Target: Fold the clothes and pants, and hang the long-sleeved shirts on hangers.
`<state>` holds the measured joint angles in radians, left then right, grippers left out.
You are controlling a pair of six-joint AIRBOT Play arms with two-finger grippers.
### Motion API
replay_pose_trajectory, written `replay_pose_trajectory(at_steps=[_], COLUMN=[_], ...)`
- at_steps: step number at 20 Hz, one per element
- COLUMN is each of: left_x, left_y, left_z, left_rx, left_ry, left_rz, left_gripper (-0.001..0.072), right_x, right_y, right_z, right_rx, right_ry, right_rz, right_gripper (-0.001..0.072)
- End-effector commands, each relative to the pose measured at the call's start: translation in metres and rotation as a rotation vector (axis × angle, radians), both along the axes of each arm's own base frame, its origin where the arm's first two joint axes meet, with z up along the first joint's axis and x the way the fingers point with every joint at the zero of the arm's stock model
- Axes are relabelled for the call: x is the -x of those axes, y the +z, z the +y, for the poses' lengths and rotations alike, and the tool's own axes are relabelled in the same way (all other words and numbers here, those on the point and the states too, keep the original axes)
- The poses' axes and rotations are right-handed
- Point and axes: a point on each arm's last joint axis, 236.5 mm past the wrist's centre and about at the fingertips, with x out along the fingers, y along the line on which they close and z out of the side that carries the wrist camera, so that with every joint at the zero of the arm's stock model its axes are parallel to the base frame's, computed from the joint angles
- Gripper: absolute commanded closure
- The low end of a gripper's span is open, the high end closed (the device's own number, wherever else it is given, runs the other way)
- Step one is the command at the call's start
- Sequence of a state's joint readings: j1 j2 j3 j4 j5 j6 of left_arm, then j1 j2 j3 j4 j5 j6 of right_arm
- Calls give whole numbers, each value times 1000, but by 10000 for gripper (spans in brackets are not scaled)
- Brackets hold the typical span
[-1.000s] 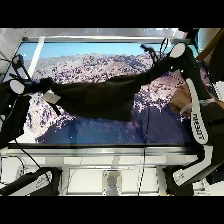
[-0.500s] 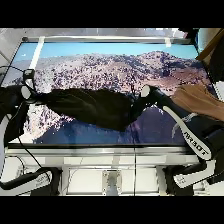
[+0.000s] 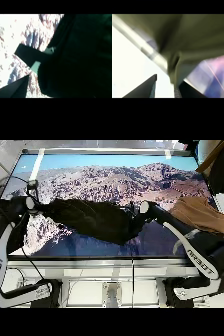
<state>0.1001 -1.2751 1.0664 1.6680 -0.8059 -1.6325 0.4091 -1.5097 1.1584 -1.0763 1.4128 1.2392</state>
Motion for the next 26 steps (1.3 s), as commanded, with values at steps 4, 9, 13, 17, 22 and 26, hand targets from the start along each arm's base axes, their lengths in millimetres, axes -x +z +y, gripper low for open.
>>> replay_pose_trajectory(at_steps=[4, 9, 13, 17, 22, 26], left_x=[23, 66, 94, 109, 114, 114], left_y=[157, 237, 260, 244, 236, 236], left_z=[8, -2, -6, -6, -7, -7], left_rx=[-44, -38, -40, -31, 4, 4], left_ry=[24, 22, 25, 33, 66, 66], left_rz=[-343, -547, -595, -511, -480, -480], left_gripper=[33, 35, 48, 51, 51, 51], right_x=[-3, -56, -88, -113, -125, -133], right_y=[91, 91, 34, -22, -46, -50], right_z=[-64, -47, -49, -49, -51, -52], right_rx=[19, -237, -333, -277, -248, -245], right_ry=[-64, -446, -620, -658, -703, -746], right_rz=[-173, -74, 121, 69, 52, 42], right_gripper=[229, 14, 13, 11, 11, 15])
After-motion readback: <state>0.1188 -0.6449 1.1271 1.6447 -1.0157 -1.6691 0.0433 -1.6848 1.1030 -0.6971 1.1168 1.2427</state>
